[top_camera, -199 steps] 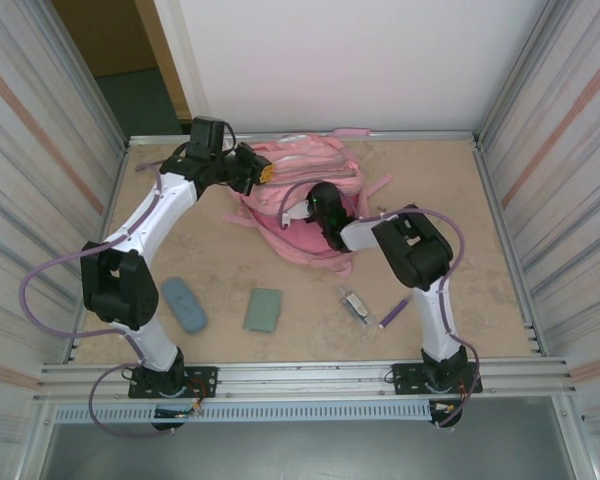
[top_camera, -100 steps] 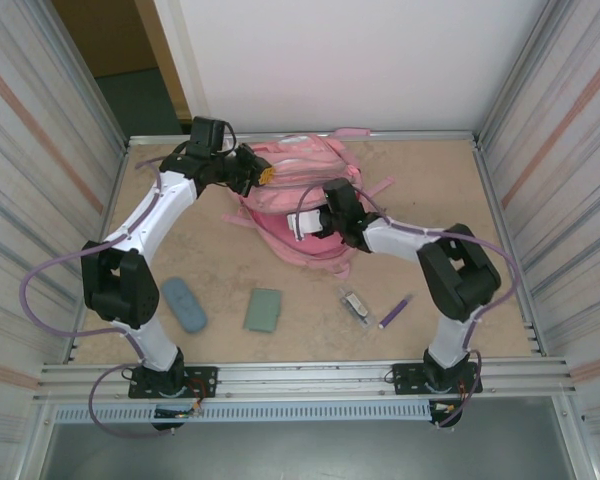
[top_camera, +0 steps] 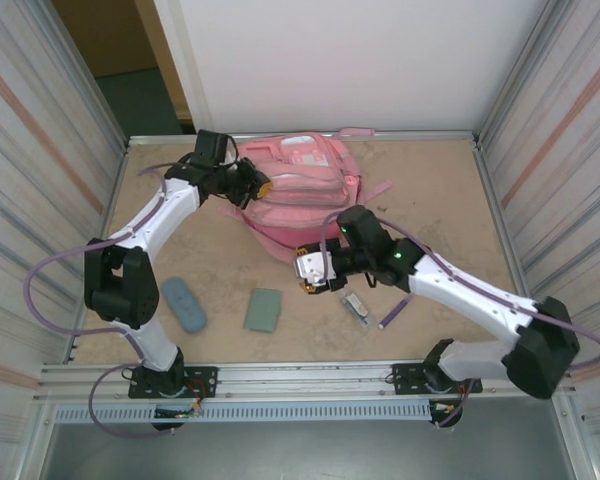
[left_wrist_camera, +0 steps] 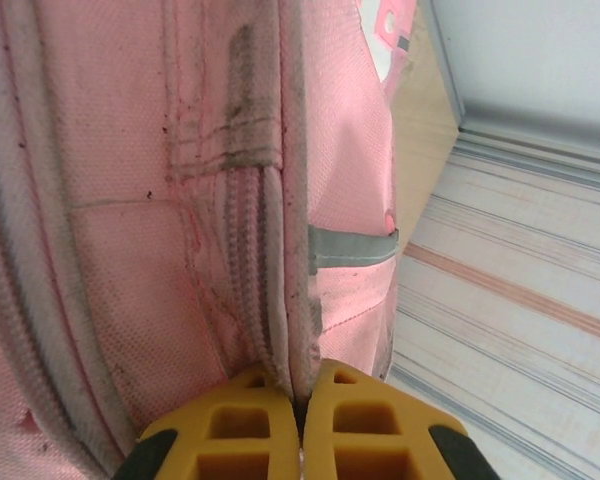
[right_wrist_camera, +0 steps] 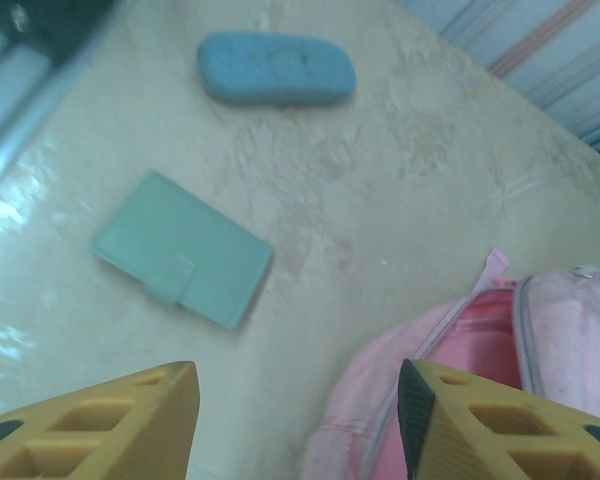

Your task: Pack the student bag

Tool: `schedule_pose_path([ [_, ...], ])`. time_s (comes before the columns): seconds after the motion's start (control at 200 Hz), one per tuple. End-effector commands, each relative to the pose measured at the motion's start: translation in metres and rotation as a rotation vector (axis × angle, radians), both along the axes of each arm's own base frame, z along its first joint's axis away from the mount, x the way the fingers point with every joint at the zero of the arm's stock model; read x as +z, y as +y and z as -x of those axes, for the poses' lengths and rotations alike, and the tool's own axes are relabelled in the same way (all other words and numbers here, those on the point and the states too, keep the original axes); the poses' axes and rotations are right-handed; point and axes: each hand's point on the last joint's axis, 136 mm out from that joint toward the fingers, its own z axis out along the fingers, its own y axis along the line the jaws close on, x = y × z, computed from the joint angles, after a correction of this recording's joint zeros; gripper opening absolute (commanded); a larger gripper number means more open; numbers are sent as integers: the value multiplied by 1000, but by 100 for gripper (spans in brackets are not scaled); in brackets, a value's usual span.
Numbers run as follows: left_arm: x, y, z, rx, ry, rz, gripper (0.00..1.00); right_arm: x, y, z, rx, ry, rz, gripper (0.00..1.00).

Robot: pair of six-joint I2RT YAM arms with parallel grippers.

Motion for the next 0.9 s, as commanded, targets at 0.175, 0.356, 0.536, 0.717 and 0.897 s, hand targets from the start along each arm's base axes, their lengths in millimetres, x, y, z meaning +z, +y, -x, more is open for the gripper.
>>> schedule_pose_path([
  [0.175, -26, -18, -5, -90, -112, -25, 7, 58, -43, -19, -322, 40, -256, 57],
  [0.356, -70, -14, 3, -142, -56, -77, 15, 55, -52, -26, -390, 53, -298, 57],
  [0.536, -88, 11, 8, -117, -38, -119, 38, 33, -66, -69, -752, 218, -328, 56],
  [0.717, -67, 61, -13, -88, -163, -168, 51, 20, -95, -93, -1056, 239, -355, 55],
  [0.897, -71, 105, -51, -51, -263, -336, 53, 31, -96, -99, -1073, 214, -433, 59],
])
